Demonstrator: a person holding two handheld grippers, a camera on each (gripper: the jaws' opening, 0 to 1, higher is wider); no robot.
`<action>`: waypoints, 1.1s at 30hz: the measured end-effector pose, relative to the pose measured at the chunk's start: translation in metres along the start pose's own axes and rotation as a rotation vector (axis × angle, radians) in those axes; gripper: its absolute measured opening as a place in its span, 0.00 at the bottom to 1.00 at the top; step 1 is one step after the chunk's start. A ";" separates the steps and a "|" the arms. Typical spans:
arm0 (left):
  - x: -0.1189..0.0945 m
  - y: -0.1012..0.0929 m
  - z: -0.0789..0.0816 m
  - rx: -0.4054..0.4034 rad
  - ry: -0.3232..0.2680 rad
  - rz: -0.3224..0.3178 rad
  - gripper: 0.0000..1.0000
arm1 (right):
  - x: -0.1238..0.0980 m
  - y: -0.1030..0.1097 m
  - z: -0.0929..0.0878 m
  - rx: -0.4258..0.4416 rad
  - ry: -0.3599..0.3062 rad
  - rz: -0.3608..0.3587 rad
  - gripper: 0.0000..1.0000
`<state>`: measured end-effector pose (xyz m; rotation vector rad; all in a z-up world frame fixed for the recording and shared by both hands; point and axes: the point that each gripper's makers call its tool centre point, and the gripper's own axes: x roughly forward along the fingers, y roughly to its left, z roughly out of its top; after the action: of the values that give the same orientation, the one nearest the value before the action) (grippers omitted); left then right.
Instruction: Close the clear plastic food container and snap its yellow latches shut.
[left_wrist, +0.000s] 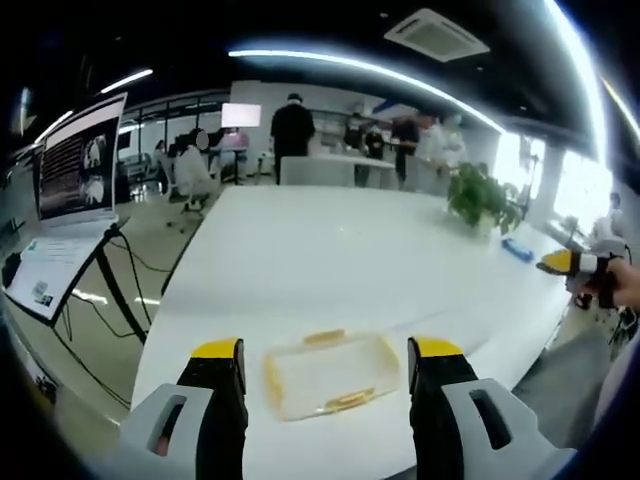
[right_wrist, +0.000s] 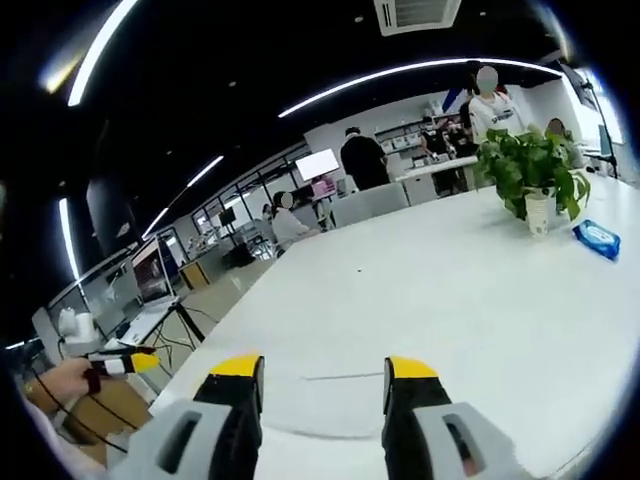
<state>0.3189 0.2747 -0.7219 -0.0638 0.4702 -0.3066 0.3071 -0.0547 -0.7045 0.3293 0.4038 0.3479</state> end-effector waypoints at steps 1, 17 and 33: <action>0.001 0.001 -0.001 -0.003 0.002 0.001 0.65 | 0.002 0.001 -0.001 -0.003 0.004 0.004 0.46; 0.017 0.017 -0.014 -0.021 0.047 0.029 0.64 | 0.030 0.020 -0.014 -0.038 0.078 0.045 0.43; 0.033 0.024 -0.023 -0.018 0.089 0.015 0.60 | 0.051 0.038 -0.028 -0.034 0.128 0.084 0.42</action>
<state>0.3428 0.2878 -0.7598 -0.0641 0.5620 -0.2909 0.3290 0.0059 -0.7314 0.2923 0.5095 0.4593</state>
